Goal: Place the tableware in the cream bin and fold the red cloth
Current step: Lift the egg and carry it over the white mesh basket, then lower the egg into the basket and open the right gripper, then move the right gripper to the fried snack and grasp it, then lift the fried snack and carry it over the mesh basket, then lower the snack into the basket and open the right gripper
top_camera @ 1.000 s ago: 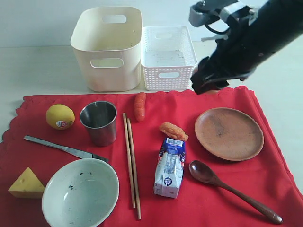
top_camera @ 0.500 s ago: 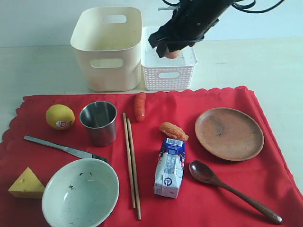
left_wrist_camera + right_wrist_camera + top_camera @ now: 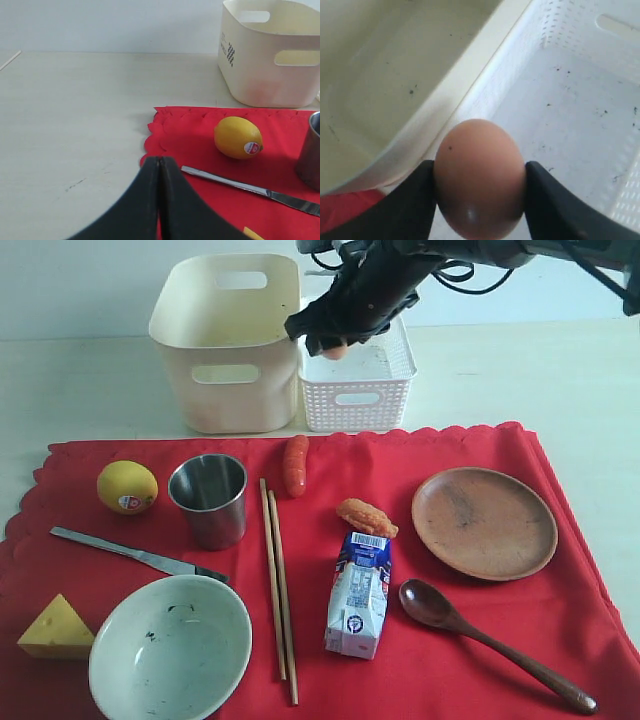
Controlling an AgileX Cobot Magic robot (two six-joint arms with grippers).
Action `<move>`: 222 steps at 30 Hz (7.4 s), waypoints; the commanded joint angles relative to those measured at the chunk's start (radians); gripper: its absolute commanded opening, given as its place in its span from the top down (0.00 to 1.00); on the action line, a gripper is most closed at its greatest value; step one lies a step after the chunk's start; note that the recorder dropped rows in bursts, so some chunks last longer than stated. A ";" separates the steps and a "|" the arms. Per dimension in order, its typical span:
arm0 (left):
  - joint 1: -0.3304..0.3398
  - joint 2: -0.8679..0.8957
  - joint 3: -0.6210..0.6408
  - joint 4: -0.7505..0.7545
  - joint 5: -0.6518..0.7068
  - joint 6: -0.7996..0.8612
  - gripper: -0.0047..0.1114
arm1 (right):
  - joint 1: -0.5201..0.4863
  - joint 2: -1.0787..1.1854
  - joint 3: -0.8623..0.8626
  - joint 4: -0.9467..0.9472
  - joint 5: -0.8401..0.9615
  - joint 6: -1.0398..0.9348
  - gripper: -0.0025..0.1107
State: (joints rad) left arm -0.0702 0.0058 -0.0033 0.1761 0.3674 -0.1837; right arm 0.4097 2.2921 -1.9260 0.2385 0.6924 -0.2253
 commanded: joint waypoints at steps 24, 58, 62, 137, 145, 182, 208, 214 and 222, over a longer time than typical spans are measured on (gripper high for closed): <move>0.001 -0.006 0.003 -0.009 -0.006 -0.003 0.96 | -0.058 0.096 -0.015 -0.059 -0.059 0.069 0.57; 0.001 -0.006 0.003 -0.009 -0.006 -0.003 0.96 | -0.058 -0.127 -0.015 -0.059 0.172 0.106 0.44; 0.001 -0.006 0.003 -0.009 -0.006 -0.003 0.96 | -0.058 -0.163 -0.015 -0.059 0.286 0.159 0.44; 0.001 -0.006 0.003 -0.009 -0.006 -0.003 0.96 | 0.101 -0.212 0.561 -0.014 0.184 0.024 0.45; 0.001 -0.006 0.003 -0.009 -0.006 -0.003 0.96 | 0.132 -0.188 0.561 -0.072 0.187 0.024 0.45; 0.001 -0.006 0.003 -0.009 -0.006 -0.003 0.96 | 0.159 -0.340 0.223 -0.198 0.097 0.133 0.98; 0.001 -0.006 0.003 -0.009 -0.006 -0.003 0.96 | -0.017 0.011 0.031 -0.189 -0.139 0.261 0.98; 0.001 -0.006 0.003 -0.009 -0.006 -0.003 0.96 | -0.017 0.067 0.031 -0.194 -0.140 0.261 0.92; 0.001 -0.006 0.003 -0.009 -0.006 -0.003 0.96 | -0.017 0.061 0.031 -0.196 -0.088 0.214 0.48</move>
State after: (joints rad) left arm -0.0702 0.0058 -0.0033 0.1761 0.3674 -0.1837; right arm 0.3990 2.3619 -1.8846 0.0504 0.5900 0.0101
